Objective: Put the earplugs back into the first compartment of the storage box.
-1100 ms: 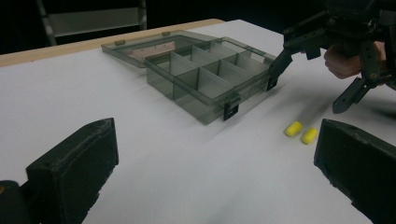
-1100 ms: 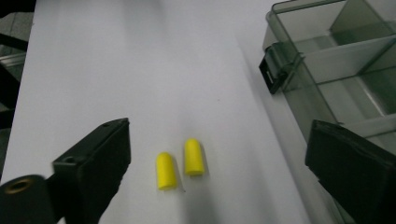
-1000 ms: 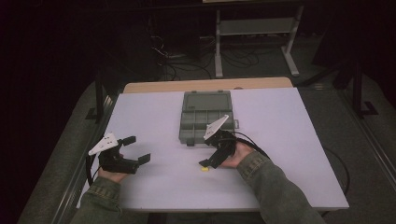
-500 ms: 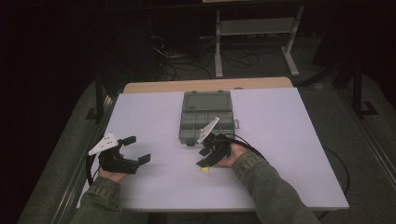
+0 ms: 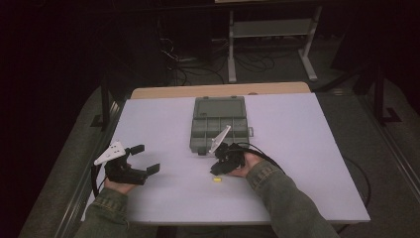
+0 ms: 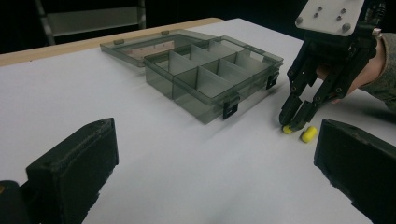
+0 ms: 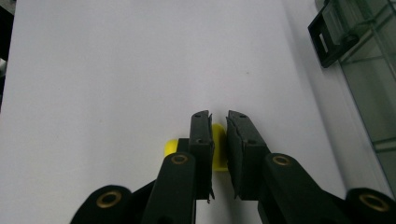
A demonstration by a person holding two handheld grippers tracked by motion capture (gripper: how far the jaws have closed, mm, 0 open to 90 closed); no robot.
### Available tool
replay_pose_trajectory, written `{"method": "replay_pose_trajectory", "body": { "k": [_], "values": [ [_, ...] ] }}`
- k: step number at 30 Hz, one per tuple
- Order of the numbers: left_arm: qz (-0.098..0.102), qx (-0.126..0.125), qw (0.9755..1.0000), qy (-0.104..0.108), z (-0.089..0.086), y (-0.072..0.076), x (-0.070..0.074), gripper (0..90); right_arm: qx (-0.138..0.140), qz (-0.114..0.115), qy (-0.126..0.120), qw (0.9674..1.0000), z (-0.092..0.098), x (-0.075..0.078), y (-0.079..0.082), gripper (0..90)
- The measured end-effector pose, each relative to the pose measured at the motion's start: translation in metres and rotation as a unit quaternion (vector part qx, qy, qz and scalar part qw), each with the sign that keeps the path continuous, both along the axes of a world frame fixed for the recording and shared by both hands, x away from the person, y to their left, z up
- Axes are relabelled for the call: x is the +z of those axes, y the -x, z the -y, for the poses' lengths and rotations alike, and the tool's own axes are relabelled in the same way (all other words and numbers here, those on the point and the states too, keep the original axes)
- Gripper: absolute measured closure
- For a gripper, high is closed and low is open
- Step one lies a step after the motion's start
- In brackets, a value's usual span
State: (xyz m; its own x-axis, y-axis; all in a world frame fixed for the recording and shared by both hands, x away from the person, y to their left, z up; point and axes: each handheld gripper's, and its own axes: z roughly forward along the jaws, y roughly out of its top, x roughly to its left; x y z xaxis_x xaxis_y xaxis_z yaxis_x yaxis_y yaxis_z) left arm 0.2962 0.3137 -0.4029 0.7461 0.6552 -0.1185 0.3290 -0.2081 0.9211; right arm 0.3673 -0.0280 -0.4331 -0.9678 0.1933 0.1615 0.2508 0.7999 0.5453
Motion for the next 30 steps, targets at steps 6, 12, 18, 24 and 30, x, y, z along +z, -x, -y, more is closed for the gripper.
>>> {"method": "replay_pose_trajectory", "body": {
  "k": [6,12,18,24,30],
  "values": [
    [-0.001,0.000,1.0000,0.000,0.000,0.000,0.000,0.0,-0.010,-0.008,-0.018,0.9998,0.005,0.004,-0.003,81.4],
    [-0.001,0.000,1.0000,0.000,0.000,0.000,0.000,0.0,-0.019,-0.006,-0.038,0.9991,0.010,0.016,-0.006,82.4],
    [-0.002,0.000,1.0000,0.001,0.000,0.000,-0.001,0.0,-0.030,0.000,-0.052,0.9982,0.015,0.029,-0.010,83.0],
    [-0.003,0.000,1.0000,0.001,0.000,-0.001,-0.001,0.0,-0.037,0.004,-0.061,0.9974,0.017,0.041,-0.013,83.3],
    [-0.003,0.000,1.0000,0.002,0.000,-0.001,-0.001,0.0,-0.036,0.009,-0.065,0.9972,0.013,0.052,-0.017,83.4]
  ]
}}
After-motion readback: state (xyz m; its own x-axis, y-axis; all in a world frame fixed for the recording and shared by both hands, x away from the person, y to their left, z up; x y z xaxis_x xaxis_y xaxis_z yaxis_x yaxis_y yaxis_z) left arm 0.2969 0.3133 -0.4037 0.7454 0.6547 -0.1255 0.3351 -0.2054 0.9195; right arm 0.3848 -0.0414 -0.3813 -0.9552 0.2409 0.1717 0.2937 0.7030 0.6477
